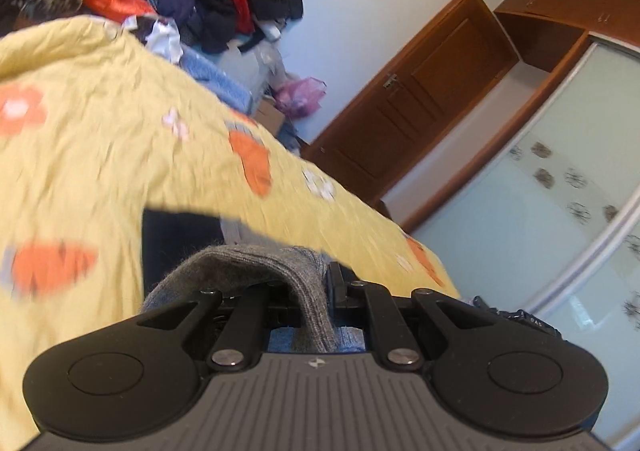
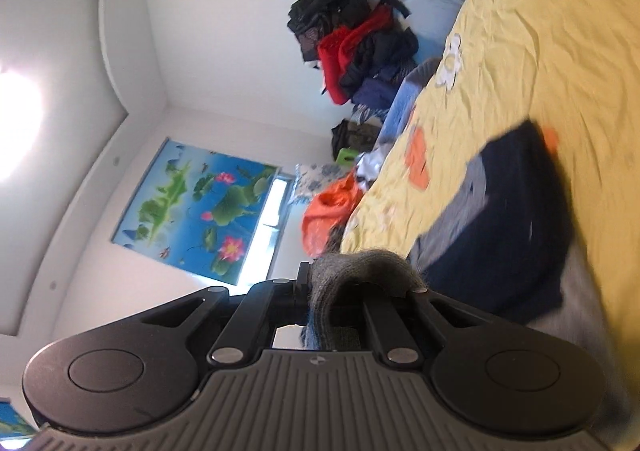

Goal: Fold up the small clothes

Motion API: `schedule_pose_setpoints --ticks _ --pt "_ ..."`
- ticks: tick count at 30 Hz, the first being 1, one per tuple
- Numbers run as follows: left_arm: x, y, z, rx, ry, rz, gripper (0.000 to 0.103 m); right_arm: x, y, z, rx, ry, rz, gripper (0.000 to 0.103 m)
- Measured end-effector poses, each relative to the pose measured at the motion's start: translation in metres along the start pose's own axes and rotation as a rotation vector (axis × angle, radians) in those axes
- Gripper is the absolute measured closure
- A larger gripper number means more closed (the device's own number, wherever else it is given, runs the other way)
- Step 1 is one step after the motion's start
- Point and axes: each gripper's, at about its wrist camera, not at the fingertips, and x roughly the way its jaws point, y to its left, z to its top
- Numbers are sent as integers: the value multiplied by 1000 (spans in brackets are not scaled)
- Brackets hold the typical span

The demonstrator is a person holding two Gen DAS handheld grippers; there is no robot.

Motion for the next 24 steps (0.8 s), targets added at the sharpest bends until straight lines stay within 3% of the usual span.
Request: schedule_pose_setpoints --ticks 4,6,7,8,9,11,14,17,20,23,24 --pt "57 17 24 27 -18 113 93 47 -36 39 2 -32 -124 89" --pt "87 30 28 37 -15 191 93 68 -56 50 -5 -56 -195 83" --pt "100 38 28 21 4 227 88 77 -67 54 -5 -66 -238 83" --pt "112 49 29 -21 44 262 79 83 -77 57 1 -86 -286 76" --pt "120 59 30 -76 83 293 72 88 -85 59 13 -105 -342 58" --pt "123 74 26 -164 112 277 30 92 -95 58 22 -128 -385 38" --pt "98 70 17 -132 60 255 23 82 -89 48 -12 -126 -347 25" --pt "62 56 4 -69 11 270 21 63 -71 41 -79 -134 -387 23" --pt "19 32 -21 28 -51 264 21 34 -38 29 -250 -199 -489 23" --pt "-19 -1 -51 202 -103 297 20 12 20 -8 -706 -302 -743 23" --pt "-31 -11 -62 250 -123 311 19 4 35 -25 -840 -330 -792 22"
